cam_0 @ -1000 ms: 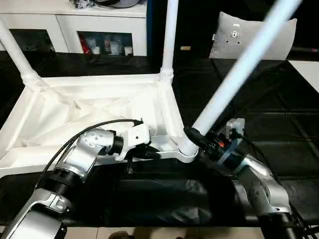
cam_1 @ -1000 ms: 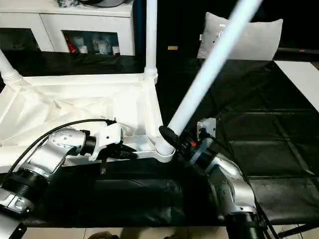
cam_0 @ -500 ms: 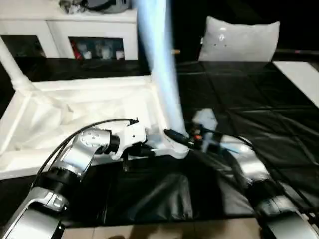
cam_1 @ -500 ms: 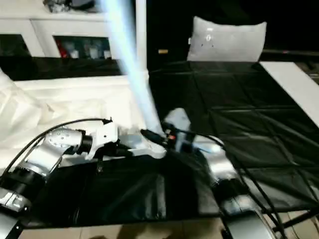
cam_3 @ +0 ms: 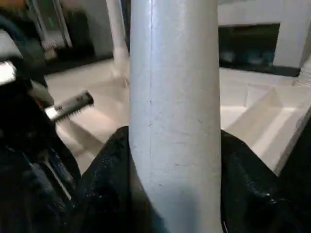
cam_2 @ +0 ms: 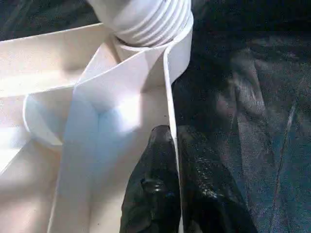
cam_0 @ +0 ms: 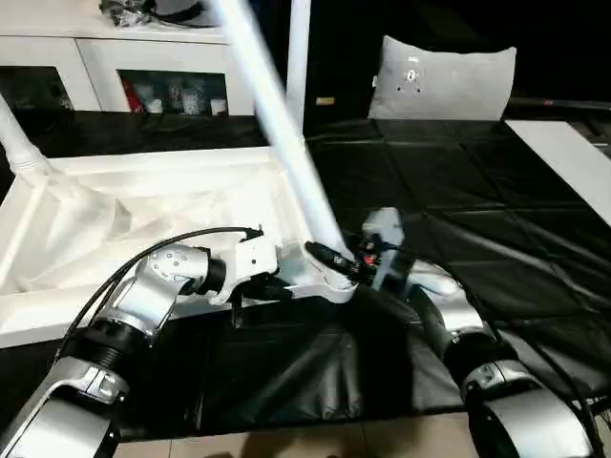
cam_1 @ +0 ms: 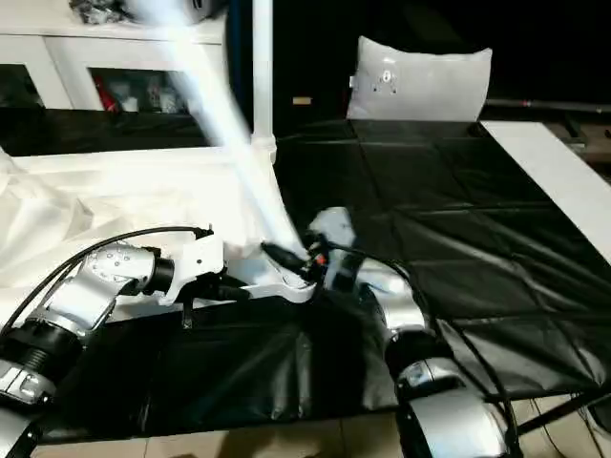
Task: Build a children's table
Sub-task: Insert table leg to table base
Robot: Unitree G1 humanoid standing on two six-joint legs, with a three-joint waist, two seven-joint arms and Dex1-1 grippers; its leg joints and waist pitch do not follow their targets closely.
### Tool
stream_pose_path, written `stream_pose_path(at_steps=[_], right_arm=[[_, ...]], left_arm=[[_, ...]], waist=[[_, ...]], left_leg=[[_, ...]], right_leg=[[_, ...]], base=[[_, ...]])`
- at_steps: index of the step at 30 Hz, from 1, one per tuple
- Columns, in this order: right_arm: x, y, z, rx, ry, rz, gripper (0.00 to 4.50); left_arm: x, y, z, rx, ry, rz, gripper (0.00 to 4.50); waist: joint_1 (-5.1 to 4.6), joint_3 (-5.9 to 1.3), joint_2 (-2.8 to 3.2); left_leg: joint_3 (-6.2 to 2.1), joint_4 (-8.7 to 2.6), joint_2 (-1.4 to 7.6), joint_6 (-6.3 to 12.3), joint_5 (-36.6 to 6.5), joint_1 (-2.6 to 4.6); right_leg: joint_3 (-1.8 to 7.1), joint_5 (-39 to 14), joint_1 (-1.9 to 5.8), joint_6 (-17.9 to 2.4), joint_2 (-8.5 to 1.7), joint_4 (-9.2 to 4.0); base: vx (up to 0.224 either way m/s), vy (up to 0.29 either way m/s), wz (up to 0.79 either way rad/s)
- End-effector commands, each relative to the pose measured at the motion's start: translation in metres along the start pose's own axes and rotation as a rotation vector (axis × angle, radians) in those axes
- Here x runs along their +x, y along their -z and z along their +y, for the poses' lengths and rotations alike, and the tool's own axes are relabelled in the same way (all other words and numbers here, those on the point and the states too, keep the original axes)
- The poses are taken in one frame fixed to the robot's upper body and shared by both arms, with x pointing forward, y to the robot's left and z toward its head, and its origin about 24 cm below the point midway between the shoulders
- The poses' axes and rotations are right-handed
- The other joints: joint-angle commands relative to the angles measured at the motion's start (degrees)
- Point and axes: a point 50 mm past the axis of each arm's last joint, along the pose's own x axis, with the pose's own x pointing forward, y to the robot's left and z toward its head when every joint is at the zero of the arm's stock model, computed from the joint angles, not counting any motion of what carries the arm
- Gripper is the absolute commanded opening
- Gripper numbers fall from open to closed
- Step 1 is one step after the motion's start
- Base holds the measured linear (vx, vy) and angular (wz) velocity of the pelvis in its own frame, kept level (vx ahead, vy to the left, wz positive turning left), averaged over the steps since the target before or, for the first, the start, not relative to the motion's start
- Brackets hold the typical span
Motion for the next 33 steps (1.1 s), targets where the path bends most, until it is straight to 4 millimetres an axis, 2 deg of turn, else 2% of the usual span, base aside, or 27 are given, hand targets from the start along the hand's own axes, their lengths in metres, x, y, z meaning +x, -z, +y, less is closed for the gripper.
stream_pose_path(at_steps=[1, 2, 3, 4, 5, 6, 7, 8, 9, 10, 11, 13, 15, 16, 17, 18, 19, 20, 22, 23, 25, 26, 29, 30, 32, 33], right_arm=[[-0.060, 0.039, -0.009, 0.160, 0.156, 0.136, 1.88], [-0.062, 0.019, -0.013, 0.136, 0.124, 0.033, 1.88], [-0.062, 0.019, -0.013, 0.136, 0.124, 0.033, 1.88], [-0.059, -0.003, -0.015, 0.109, 0.100, -0.047, 1.88], [-0.057, -0.019, -0.013, 0.093, 0.079, -0.092, 1.88], [-0.053, -0.036, -0.011, 0.082, 0.071, -0.136, 1.88], [-0.053, -0.036, -0.011, 0.082, 0.071, -0.136, 1.88], [-0.048, -0.057, -0.008, 0.078, 0.064, -0.198, 1.88], [-0.045, -0.066, -0.006, 0.075, 0.065, -0.226, 1.88], [-0.044, -0.070, -0.005, 0.073, 0.066, -0.238, 1.88], [-0.039, -0.078, -0.002, 0.065, 0.065, -0.256, 1.88], [-0.033, -0.083, 0.003, 0.053, 0.065, -0.265, 1.88], [-0.031, -0.085, 0.008, 0.046, 0.066, -0.254, 1.88], [-0.029, -0.086, 0.014, 0.038, 0.068, -0.223, 1.88], [-0.028, -0.087, 0.017, 0.038, 0.071, -0.203, 1.88], [-0.026, -0.087, 0.020, 0.030, 0.070, -0.187, 1.88], [-0.025, -0.087, 0.022, 0.025, 0.070, -0.177, 1.88], [-0.024, -0.089, 0.024, 0.026, 0.076, -0.169, 1.88], [-0.023, -0.089, 0.026, 0.026, 0.080, -0.164, 1.88], [-0.023, -0.090, 0.026, 0.026, 0.081, -0.162, 1.88], [-0.023, -0.091, 0.028, 0.012, 0.090, -0.140, 1.88], [-0.023, -0.090, 0.028, -0.009, 0.099, -0.113, 1.88], [-0.023, -0.090, 0.028, -0.024, 0.106, -0.094, 1.88], [-0.023, -0.086, 0.029, -0.050, 0.123, -0.040, 1.88], [-0.022, -0.085, 0.030, -0.055, 0.128, -0.024, 1.88], [-0.022, -0.083, 0.031, -0.069, 0.124, -0.004, 1.88]], left_arm=[[-0.009, -0.011, 0.000, 0.083, 0.029, -0.015, 0.00], [-0.011, -0.011, 0.002, 0.083, -0.007, -0.021, 0.00], [-0.011, -0.011, 0.002, 0.083, -0.007, -0.021, 0.00], [-0.014, -0.013, 0.001, 0.069, -0.001, -0.041, 0.00], [-0.016, -0.014, 0.001, 0.057, 0.009, -0.056, 0.44], [-0.018, -0.016, 0.001, 0.050, 0.009, -0.079, 0.55], [-0.018, -0.016, 0.001, 0.050, 0.009, -0.079, 0.55], [-0.022, -0.021, 0.001, 0.039, 0.005, -0.120, 0.62], [-0.024, -0.024, 0.002, 0.038, -0.001, -0.145, 0.76], [-0.025, -0.026, 0.002, 0.036, -0.004, -0.157, 0.91], [-0.027, -0.030, 0.004, 0.036, -0.017, -0.187, 0.99], [-0.029, -0.036, 0.006, 0.020, -0.036, -0.235, 1.10], [-0.031, -0.039, 0.009, 0.013, -0.062, -0.261, 1.35], [-0.032, -0.043, 0.012, 0.007, -0.090, -0.285, 1.46], [-0.033, -0.044, 0.013, 0.004, -0.101, -0.295, 1.46], [-0.033, -0.045, 0.016, 0.000, -0.118, -0.296, 1.49], [-0.033, -0.045, 0.017, -0.002, -0.130, -0.295, 1.58], [-0.033, -0.046, 0.018, -0.004, -0.135, -0.296, 1.73], [-0.033, -0.046, 0.018, -0.005, -0.138, -0.297, 1.94], [-0.034, -0.047, 0.018, -0.007, -0.139, -0.300, 2.02], [-0.036, -0.051, 0.021, -0.030, -0.171, -0.333, 2.20], [-0.038, -0.057, 0.027, -0.049, -0.222, -0.377, 2.30], [-0.040, -0.061, 0.030, -0.063, -0.257, -0.407, 2.49], [-0.043, -0.078, 0.044, -0.114, -0.386, -0.505, 2.65], [-0.044, -0.085, 0.048, -0.138, -0.429, -0.540, 2.74], [-0.044, -0.093, 0.052, -0.170, -0.456, -0.589, 2.74]], waist=[[0.15, -1.32, 1.55], [0.46, -2.17, 0.88], [1.03, -2.11, 1.32], [1.42, -2.13, 1.01], [1.80, -2.32, 1.04], [2.18, -3.06, 0.43], [2.47, -3.48, 0.36], [3.10, -4.04, 0.16], [3.30, -4.35, 0.17], [3.28, -4.51, 0.18], [3.39, -4.15, 0.37], [3.23, -4.02, 0.61], [2.99, -3.45, 0.64], [3.04, -3.38, 0.92], [3.08, -3.28, 0.88], [3.06, -3.21, 1.16], [2.98, -3.12, 1.11], [2.96, -3.08, 1.37], [2.88, -2.90, 1.36], [2.91, -2.96, 1.35], [2.84, -3.16, 1.39], [2.86, -3.35, 1.27], [3.11, -3.48, 1.18], [3.10, -3.75, 0.88], [3.16, -3.69, 1.02], [3.13, -3.64, 0.67]], left_leg=[[-2.39, -5.93, 5.10, 0.72, -23.84, 0.25], [-1.89, -5.72, 5.16, 2.09, -18.66, -0.06], [-1.82, -5.59, 5.28, 2.83, -15.66, -0.16], [-1.47, -5.52, 5.30, 4.34, -11.78, -0.38], [-1.51, -5.41, 5.52, 4.87, -10.06, -0.35], [-1.15, -4.67, 5.22, 6.47, -5.45, -0.40], [-1.25, -4.36, 4.96, 7.34, -1.52, -1.04], [-0.86, -3.08, 4.14, 10.27, 6.46, -1.96], [-0.86, -2.81, 4.18, 10.83, 7.74, -2.06], [-0.74, -2.42, 3.96, 11.55, 9.45, -2.57], [-0.63, -2.35, 4.03, 11.44, 7.71, -2.73], [-0.57, -2.47, 3.98, 10.00, 4.83, -2.99], [-0.60, -2.82, 4.02, 8.49, 1.09, -2.90], [-0.64, -3.01, 4.07, 7.21, -0.74, -2.57], [-0.62, -3.19, 4.13, 6.23, -1.41, -2.36], [-0.72, -3.30, 4.17, 5.66, -1.51, -2.44], [-0.80, -3.51, 4.29, 4.87, -2.15, -2.32], [-0.84, -3.61, 4.39, 4.17, -3.02, -2.15], [-0.87, -3.81, 4.47, 3.30, -4.08, -2.01], [-0.85, -3.78, 4.45, 2.90, -4.51, -1.95], [-0.93, -3.70, 4.44, 2.67, -2.61, -2.10], [-0.90, -3.45, 4.34, 2.76, -1.37, -2.22], [-0.86, -3.18, 4.03, 3.62, -0.39, -2.44], [-0.90, -2.95, 3.99, 4.22, 1.06, -2.50], [-0.96, -2.75, 4.07, 4.74, 1.29, -2.57], [-0.99, -2.80, 4.01, 5.05, 1.27, -2.76]], right_leg=[[4.21, -20.35, 0.34, -12.89, -7.64, -4.68], [4.17, -14.29, 1.13, -13.82, -7.56, -4.31], [4.29, -10.68, 1.20, -13.93, -7.61, -4.05], [3.93, -5.16, 1.48, -13.97, -6.98, -3.59], [3.79, -3.42, 1.51, -14.02, -7.03, -3.14], [3.65, 2.13, 1.72, -14.20, -7.02, -2.38], [3.64, 6.28, 2.35, -14.27, -7.24, -1.73], [3.57, 17.53, 2.04, -14.06, -6.92, -0.49], [3.48, 20.25, 1.91, -13.99, -6.88, -0.06], [3.19, 24.35, 1.65, -13.69, -6.49, 0.46], [3.12, 23.07, 1.08, -13.65, -6.50, 0.20], [3.00, 18.25, 1.18, -13.39, -6.63, -0.21], [2.96, 10.46, 0.90, -12.69, -6.57, -1.28], [3.08, 5.14, 0.84, -12.11, -6.64, -1.83], [3.10, 2.37, 0.79, -11.58, -6.45, -2.10], [3.09, 1.38, 0.85, -11.35, -6.40, -2.15], [3.02, -0.60, 0.76, -10.64, -6.33, -2.34], [3.04, -2.26, 0.70, -10.49, -6.45, -2.55], [3.03, -4.16, 0.71, -10.51, -6.61, -2.72], [3.10, -4.66, 0.75, -10.42, -6.71, -2.67], [3.09, -1.65, 0.99, -10.63, -6.65, -2.16], [3.08, 1.09, 1.13, -11.14, -6.70, -1.77], [3.08, 4.09, 1.36, -11.95, -6.79, -1.61], [2.99, 6.42, 1.58, -11.92, -6.70, -1.32], [2.86, 7.66, 1.49, -13.05, -6.77, -1.23], [2.83, 7.34, 1.70, -13.00, -6.86, -1.26]], base=[[0.052, 0.002, 0.04], [0.071, -0.003, 0.04], [0.071, -0.003, 0.04], [0.068, -0.009, 0.06], [0.063, -0.009, 0.05], [0.063, -0.009, 0.05], [0.056, -0.015, -0.02], [0.000, 0.000, 0.00], [0.000, 0.000, 0.00], [0.033, -0.052, -0.01], [0.022, -0.052, 0.00], [0.013, -0.051, 0.01], [0.000, 0.000, 0.00], [0.000, 0.000, 0.00], [0.000, 0.000, 0.00], [0.000, 0.000, 0.00], [0.000, 0.000, 0.00], [0.000, 0.000, 0.00], [0.000, 0.000, 0.00], [0.000, 0.000, 0.00], [0.000, 0.000, 0.00], [0.000, 0.000, 0.00], [0.000, 0.000, 0.00], [0.000, 0.000, 0.00], [0.000, 0.000, 0.00], [0.000, 0.000, 0.00]])
